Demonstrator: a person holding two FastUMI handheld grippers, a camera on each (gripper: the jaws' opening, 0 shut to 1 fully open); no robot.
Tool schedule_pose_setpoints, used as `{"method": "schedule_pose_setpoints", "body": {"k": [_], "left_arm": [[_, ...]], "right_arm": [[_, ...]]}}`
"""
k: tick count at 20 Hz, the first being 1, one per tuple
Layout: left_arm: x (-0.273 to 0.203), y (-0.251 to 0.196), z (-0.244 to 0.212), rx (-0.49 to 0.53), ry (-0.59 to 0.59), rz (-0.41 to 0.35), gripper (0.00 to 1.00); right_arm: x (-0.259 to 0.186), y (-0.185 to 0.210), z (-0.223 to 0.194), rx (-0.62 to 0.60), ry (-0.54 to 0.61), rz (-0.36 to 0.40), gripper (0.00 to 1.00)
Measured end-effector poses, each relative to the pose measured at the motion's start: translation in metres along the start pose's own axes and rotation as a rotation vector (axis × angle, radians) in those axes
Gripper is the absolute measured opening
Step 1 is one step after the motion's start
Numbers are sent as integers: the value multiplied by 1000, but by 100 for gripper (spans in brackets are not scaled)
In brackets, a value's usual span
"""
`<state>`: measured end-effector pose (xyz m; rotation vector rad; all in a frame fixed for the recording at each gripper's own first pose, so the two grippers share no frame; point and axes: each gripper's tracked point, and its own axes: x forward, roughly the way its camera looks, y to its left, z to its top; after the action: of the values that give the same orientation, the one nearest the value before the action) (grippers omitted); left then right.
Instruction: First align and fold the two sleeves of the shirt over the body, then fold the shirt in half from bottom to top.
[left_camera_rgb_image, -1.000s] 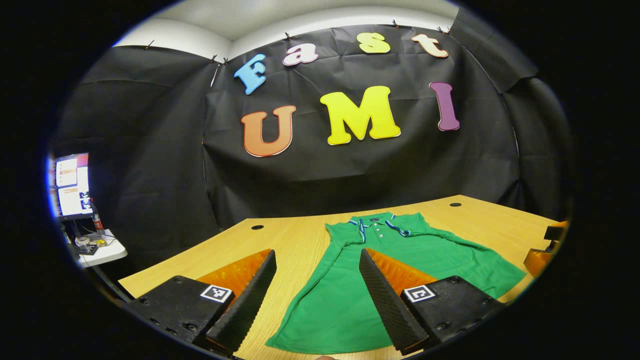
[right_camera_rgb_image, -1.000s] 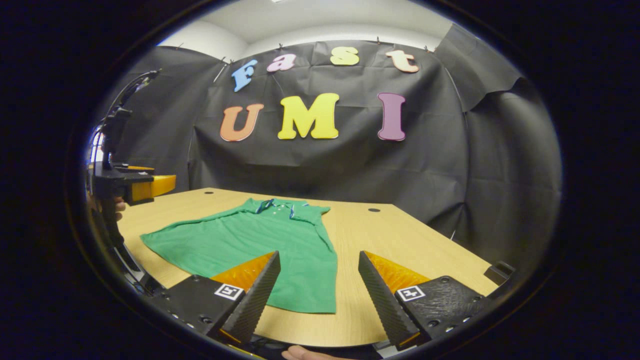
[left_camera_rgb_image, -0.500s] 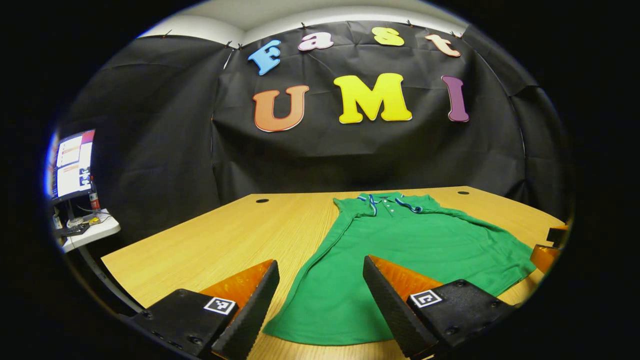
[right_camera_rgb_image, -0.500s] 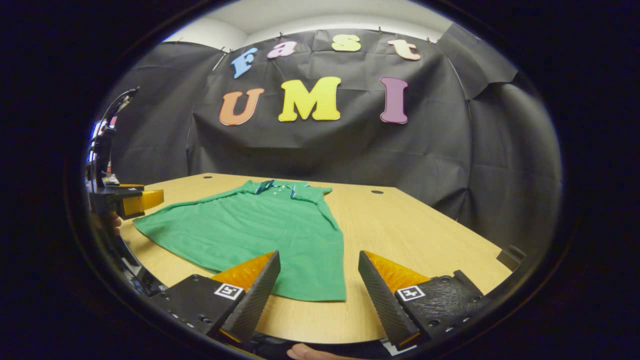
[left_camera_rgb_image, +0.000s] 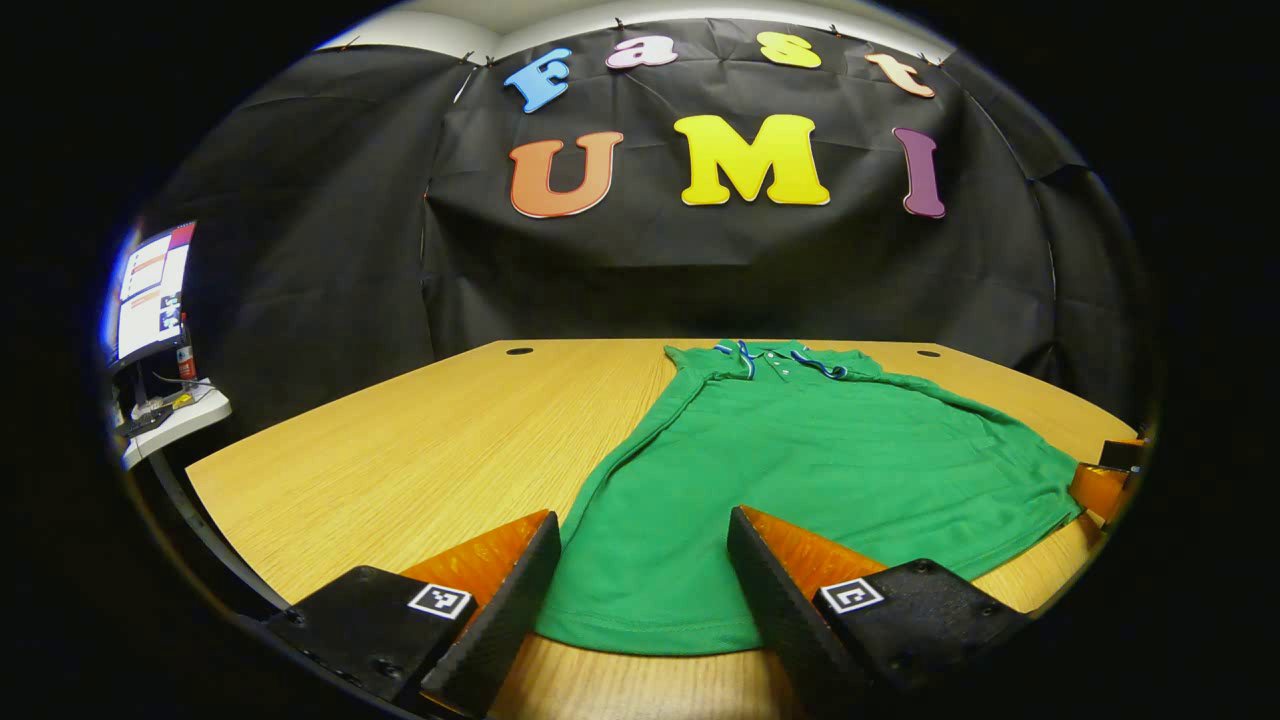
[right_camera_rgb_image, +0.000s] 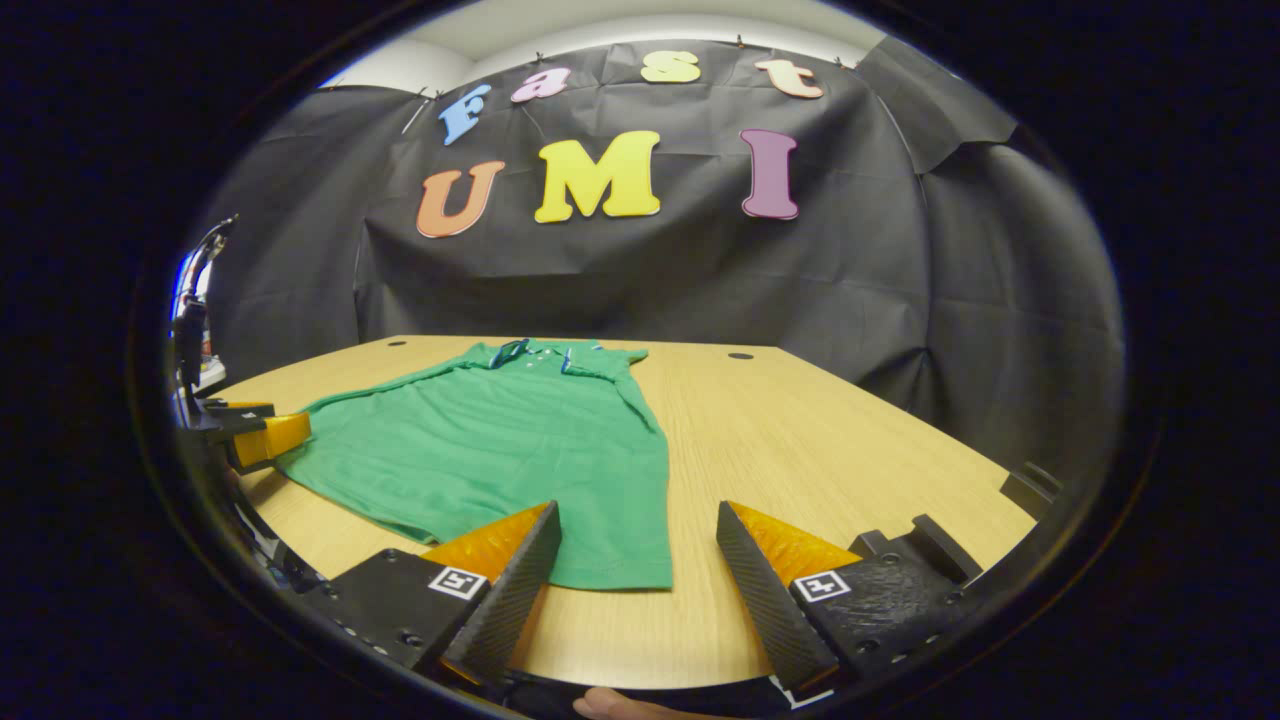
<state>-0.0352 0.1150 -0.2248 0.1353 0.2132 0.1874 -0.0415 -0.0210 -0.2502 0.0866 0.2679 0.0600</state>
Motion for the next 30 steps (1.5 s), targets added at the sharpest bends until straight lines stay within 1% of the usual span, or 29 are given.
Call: {"method": "schedule_pose_setpoints", "body": {"k": [3, 4, 6, 8, 9, 10, 14, 15, 16, 17, 18, 19, 20, 21, 22, 23, 24, 25, 27, 30], "left_arm": [[-3, 13, 1, 21, -13, 17, 100], [-2, 16, -1, 23, -12, 20, 100], [0, 16, -6, 15, 4, 6, 100], [1, 11, -15, -6, 37, -24, 100], [0, 10, -12, -16, 26, -28, 100], [1, 9, -12, -17, 25, -35, 100], [5, 11, -13, -8, 33, -24, 100], [4, 10, -14, -6, 36, -33, 95], [6, 8, -12, -7, 28, -42, 87], [7, 6, -12, -2, 27, -49, 69], [9, 5, -12, 5, 25, -57, 57], [10, 1, -12, 17, 32, -68, 43], [11, -5, -12, 30, 39, -90, 36], [11, -13, -11, 51, 50, -111, 20], [11, -13, -11, 56, 55, -115, 11], [11, -13, -10, 62, 57, -116, 10], [10, -12, -10, 57, 60, -118, 9], [9, -13, -8, 47, 59, -120, 9], [7, -7, -1, 43, 51, -102, 8], [4, -5, 13, 26, 28, -94, 8]], "right_arm": [[-3, 6, 3, -4, -15, 16, 96], [-2, 8, 2, 0, -13, 23, 95], [1, 11, -4, 14, 9, 36, 96], [3, 11, -10, 39, 37, 50, 96], [5, 12, -9, 53, 38, 54, 96], [6, 11, -9, 48, 40, 54, 94], [5, 12, -10, 43, 38, 55, 96], [5, 18, -10, 53, 45, 82, 96], [6, 22, -12, 59, 51, 99, 84], [8, 21, -10, 64, 41, 99, 72], [11, 22, -11, 76, 34, 111, 60], [12, 22, -9, 91, 33, 124, 51], [16, 22, -10, 125, 33, 141, 35], [16, 25, -11, 162, 48, 163, 25], [21, 27, -8, 142, 39, 180, 7], [20, 27, -8, 82, 33, 184, 5], [18, 20, -7, 46, 25, 162, 4], [14, 18, -5, 37, 19, 151, 1], [13, 19, -5, 21, 25, 155, 0], [11, 17, 8, 44, 14, 169, 0]]}}
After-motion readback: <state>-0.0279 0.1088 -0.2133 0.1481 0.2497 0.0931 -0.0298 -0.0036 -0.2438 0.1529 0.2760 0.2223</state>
